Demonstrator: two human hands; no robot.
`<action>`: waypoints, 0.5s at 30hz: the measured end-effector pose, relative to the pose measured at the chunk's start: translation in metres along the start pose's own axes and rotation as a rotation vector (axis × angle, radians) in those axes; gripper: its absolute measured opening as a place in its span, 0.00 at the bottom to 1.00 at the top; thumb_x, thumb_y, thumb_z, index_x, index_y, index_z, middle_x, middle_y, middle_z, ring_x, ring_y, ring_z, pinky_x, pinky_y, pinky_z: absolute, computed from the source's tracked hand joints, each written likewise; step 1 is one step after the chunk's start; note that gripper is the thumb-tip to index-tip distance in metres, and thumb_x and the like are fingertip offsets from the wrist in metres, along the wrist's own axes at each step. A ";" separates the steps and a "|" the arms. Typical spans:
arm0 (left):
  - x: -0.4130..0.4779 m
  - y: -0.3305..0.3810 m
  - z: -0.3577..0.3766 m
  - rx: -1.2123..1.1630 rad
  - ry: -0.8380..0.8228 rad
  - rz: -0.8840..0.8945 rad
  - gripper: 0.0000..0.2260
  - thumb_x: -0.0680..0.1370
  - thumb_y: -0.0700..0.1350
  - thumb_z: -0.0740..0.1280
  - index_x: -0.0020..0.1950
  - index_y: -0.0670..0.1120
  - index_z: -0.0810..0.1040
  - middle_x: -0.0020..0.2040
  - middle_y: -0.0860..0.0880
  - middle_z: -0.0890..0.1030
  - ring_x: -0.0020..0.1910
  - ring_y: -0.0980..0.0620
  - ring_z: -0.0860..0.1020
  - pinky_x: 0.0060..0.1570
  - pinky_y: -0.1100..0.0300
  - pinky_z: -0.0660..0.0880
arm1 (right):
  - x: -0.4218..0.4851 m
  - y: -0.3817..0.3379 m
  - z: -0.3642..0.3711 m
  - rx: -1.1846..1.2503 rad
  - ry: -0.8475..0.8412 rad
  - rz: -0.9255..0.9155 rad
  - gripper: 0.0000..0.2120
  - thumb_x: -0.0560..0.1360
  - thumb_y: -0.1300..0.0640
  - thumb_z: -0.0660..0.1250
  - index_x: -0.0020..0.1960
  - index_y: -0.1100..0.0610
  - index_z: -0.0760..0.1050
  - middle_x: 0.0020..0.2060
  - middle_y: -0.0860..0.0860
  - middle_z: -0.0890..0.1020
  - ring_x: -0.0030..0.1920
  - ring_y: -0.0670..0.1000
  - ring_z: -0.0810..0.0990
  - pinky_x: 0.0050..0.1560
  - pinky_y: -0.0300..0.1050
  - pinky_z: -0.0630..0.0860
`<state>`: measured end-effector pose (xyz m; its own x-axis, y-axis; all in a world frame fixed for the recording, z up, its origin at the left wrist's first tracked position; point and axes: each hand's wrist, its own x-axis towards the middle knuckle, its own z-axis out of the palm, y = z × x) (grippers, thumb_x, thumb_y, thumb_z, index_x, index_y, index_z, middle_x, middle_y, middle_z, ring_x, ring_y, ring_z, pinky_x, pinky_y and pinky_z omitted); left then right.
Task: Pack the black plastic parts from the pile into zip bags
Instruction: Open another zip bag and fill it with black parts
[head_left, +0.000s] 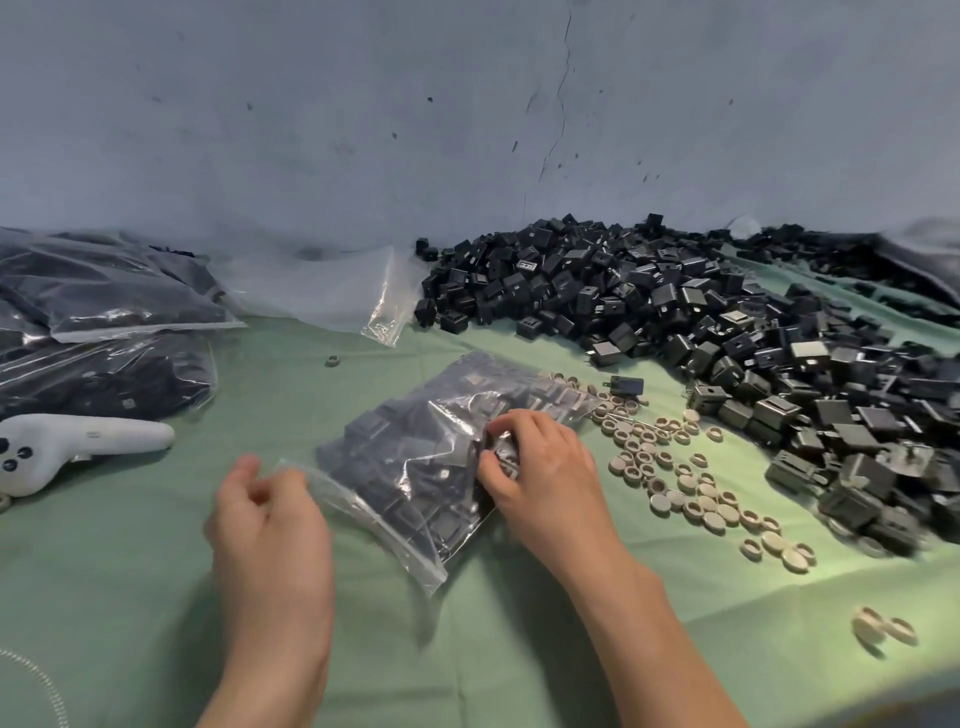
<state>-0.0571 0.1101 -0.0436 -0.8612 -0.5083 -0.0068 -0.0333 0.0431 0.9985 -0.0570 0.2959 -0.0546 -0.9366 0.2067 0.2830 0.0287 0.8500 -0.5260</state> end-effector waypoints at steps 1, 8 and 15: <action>-0.002 0.001 0.002 0.032 0.015 0.060 0.17 0.78 0.47 0.60 0.67 0.51 0.72 0.61 0.45 0.77 0.50 0.52 0.78 0.57 0.51 0.72 | 0.001 0.001 -0.002 0.018 -0.019 0.001 0.11 0.78 0.43 0.63 0.59 0.43 0.70 0.61 0.41 0.73 0.66 0.46 0.68 0.73 0.51 0.61; -0.025 0.024 0.027 0.109 0.008 0.390 0.13 0.76 0.47 0.59 0.60 0.58 0.69 0.63 0.51 0.67 0.48 0.63 0.71 0.64 0.55 0.68 | 0.007 0.006 -0.007 0.005 -0.117 0.033 0.27 0.70 0.30 0.65 0.62 0.44 0.67 0.64 0.44 0.69 0.69 0.48 0.64 0.75 0.60 0.56; -0.054 0.043 0.081 0.041 -0.267 0.669 0.10 0.79 0.48 0.60 0.54 0.64 0.70 0.53 0.62 0.69 0.51 0.68 0.74 0.46 0.77 0.70 | 0.028 0.025 -0.028 0.359 0.140 0.129 0.12 0.79 0.39 0.60 0.53 0.45 0.72 0.52 0.40 0.75 0.56 0.43 0.72 0.62 0.45 0.70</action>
<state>-0.0529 0.2087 -0.0046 -0.7984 -0.1342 0.5870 0.5300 0.3059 0.7909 -0.0725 0.3362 -0.0375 -0.8762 0.3851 0.2897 -0.0046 0.5946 -0.8040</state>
